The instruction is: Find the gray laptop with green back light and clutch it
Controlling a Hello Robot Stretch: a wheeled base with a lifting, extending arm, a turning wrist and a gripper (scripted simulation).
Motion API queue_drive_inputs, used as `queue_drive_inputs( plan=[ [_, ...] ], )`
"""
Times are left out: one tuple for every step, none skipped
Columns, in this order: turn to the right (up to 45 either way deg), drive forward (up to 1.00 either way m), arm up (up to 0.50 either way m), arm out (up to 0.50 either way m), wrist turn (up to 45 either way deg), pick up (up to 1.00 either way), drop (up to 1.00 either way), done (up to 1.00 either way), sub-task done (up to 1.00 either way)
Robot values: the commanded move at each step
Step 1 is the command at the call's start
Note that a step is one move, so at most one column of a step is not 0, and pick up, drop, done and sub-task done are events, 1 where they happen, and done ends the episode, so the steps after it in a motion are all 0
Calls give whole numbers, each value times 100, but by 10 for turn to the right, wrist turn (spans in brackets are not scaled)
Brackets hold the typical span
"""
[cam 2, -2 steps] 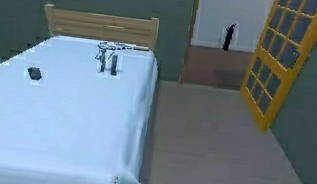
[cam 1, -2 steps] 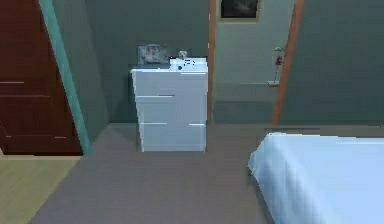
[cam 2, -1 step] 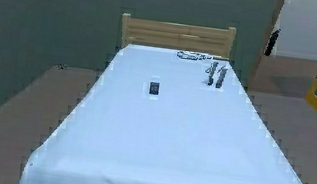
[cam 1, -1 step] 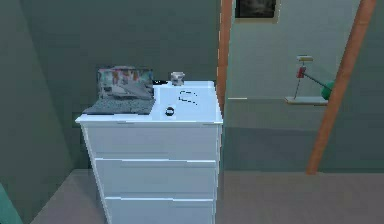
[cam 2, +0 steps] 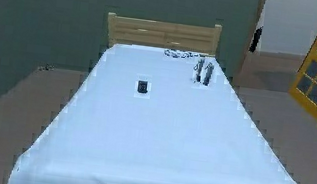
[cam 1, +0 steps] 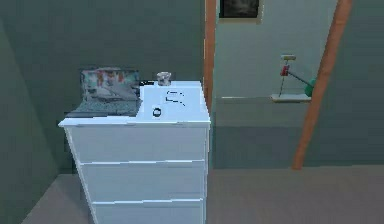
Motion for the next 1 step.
queue_drive_inputs(
  plan=[
    [0, 45, 0, 0, 0, 0, 0, 0, 0]
  ],
)
